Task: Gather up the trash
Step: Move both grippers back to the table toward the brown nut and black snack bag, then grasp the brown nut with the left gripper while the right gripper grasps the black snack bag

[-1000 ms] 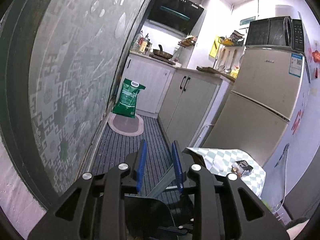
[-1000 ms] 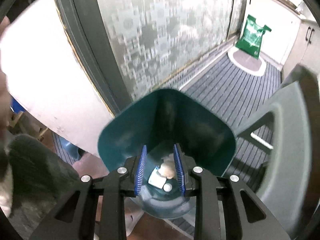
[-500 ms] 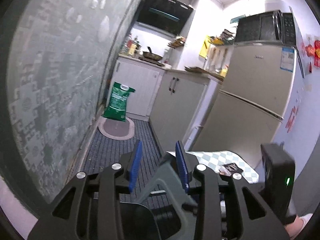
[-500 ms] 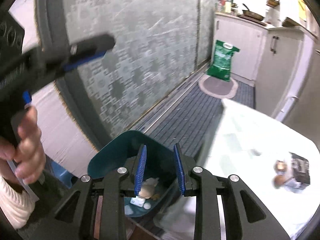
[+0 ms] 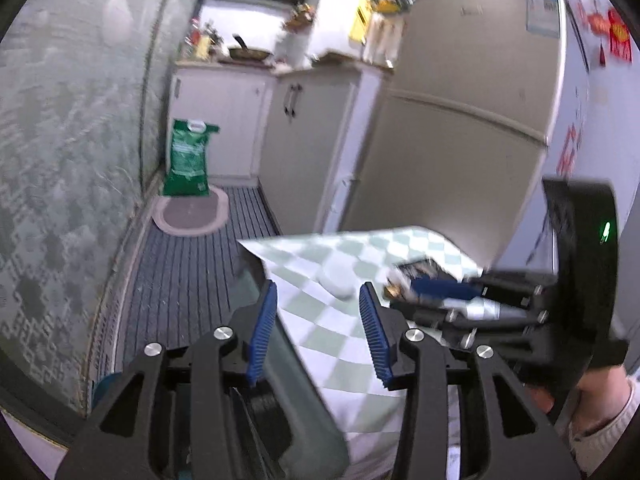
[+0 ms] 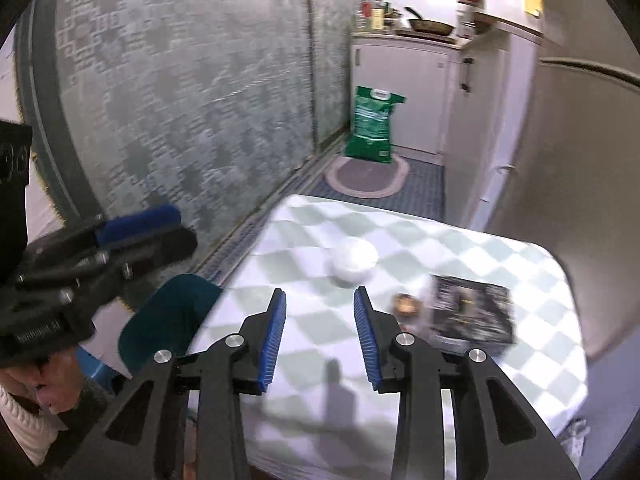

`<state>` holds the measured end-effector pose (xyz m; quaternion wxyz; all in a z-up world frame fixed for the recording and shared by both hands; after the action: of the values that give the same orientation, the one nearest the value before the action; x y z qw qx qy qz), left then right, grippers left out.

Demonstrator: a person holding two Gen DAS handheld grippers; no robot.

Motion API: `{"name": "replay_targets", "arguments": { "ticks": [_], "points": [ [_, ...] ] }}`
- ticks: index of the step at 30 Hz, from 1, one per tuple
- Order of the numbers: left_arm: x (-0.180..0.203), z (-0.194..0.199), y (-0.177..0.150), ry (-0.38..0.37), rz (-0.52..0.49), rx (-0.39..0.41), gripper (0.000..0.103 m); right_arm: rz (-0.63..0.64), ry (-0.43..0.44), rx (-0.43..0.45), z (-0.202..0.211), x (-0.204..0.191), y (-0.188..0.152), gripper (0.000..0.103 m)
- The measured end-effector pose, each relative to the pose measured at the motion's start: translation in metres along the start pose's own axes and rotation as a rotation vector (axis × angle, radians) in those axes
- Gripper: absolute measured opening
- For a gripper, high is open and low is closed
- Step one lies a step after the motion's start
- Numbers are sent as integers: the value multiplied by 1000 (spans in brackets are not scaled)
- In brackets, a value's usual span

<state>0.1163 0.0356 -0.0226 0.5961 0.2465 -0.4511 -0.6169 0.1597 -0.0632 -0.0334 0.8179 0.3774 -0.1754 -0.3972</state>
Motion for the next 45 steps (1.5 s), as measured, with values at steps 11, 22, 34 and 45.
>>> {"name": "replay_targets", "arguments": {
  "ticks": [11, 22, 34, 45],
  "points": [
    [50, -57, -29, -23, -70, -170, 51, -122, -53, 7, 15, 77, -22, 44],
    [82, -96, -37, -13, -101, -235, 51, -182, -52, 1, 25, 112, -44, 55],
    [87, -117, -33, 24, -93, -242, 36, -212, -16, -1, 30, 128, -60, 71],
    [83, -114, -32, 26, -81, -227, 21, -208, 15, 2, 21, 117, -57, 83]
  ]
}}
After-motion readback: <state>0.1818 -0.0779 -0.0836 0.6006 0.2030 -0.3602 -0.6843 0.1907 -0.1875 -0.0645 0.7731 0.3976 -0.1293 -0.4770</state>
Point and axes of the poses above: each gripper's, at about its wrist camera, not at the fingertips, and z roughly against the way its jaws point, x to its right, y to its top, the point moved 7 cm from there along -z, roughly the way its jaws point, and after that the axes turned 2 degrees about -y, right-handed, at the moved point
